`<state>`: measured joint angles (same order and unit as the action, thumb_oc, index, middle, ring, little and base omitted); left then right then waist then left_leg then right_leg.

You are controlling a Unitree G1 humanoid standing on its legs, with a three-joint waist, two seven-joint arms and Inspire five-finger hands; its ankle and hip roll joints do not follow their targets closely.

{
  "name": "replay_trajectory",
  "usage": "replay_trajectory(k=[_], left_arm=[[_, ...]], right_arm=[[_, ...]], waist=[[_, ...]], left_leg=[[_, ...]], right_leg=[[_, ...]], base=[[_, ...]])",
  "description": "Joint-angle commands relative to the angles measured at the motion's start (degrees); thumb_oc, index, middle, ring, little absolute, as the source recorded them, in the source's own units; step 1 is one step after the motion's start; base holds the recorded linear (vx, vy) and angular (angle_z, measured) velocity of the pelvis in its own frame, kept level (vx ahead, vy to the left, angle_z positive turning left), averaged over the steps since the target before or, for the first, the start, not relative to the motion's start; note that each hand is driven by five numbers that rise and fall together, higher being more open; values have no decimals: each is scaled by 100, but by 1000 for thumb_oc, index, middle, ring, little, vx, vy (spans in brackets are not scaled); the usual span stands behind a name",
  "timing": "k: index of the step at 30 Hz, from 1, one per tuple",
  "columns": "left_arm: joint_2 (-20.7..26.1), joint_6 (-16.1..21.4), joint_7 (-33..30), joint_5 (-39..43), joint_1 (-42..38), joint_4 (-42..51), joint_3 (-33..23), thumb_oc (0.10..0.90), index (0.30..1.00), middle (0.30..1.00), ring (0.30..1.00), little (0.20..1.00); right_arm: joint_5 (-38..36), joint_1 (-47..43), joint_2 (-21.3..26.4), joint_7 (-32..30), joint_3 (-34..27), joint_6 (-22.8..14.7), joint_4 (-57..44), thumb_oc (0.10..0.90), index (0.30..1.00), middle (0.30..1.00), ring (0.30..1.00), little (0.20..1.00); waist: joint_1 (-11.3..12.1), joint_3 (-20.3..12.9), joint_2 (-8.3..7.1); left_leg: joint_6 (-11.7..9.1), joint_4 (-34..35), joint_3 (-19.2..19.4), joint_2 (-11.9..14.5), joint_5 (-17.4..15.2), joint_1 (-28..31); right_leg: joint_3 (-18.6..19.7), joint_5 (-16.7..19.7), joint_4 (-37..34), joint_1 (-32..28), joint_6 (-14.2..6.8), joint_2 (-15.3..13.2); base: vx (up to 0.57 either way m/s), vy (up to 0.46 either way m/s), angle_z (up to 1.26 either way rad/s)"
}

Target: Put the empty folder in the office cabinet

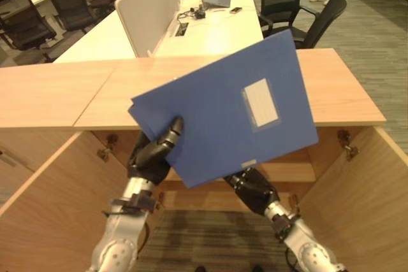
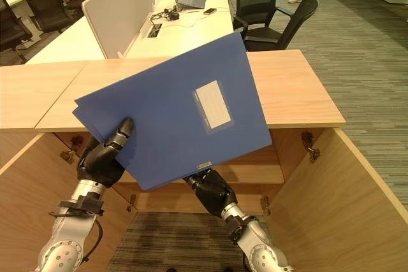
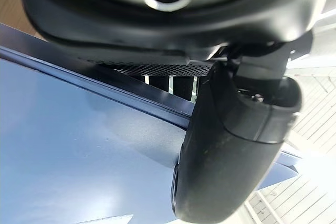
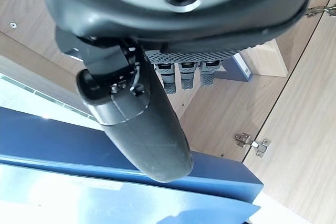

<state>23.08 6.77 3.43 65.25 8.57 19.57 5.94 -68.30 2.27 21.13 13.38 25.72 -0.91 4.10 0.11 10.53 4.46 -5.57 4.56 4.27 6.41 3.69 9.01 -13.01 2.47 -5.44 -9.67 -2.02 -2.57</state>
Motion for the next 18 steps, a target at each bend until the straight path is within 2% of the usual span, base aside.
replay_trajectory(k=[1,6,10,18], left_arm=[[-99,484,561,-139,-496,367,-149,400,300,300,300,300],[-275,546,495,-235,-595,272,-99,400,300,300,300,300],[-243,580,537,-319,-638,292,-261,400,300,300,300,300],[226,882,558,-637,-868,176,-1300,400,300,300,300,300]], right_arm=[[-340,-649,-294,628,122,-432,-1241,800,900,900,900,900],[-330,-794,-337,599,166,-483,-1401,800,900,900,900,900],[-260,-776,-251,627,93,-452,-1317,800,900,900,900,900],[-116,-399,-52,796,-397,-329,-964,800,900,900,900,900]], waist=[[-136,-231,-185],[-158,-218,-212],[-150,-225,-220],[-107,-288,-235]], left_leg=[[-520,-467,7,551,-544,256],[-520,-484,11,561,-552,222],[-526,-473,-2,569,-542,213],[-562,-456,-24,591,-521,217]], right_leg=[[-152,-573,209,-195,-499,-469],[-128,-580,214,-173,-487,-456],[-140,-581,208,-173,-485,-448],[-183,-597,185,-193,-486,-413]], base=[[0,0,0],[0,0,0],[0,0,0],[0,0,0]])
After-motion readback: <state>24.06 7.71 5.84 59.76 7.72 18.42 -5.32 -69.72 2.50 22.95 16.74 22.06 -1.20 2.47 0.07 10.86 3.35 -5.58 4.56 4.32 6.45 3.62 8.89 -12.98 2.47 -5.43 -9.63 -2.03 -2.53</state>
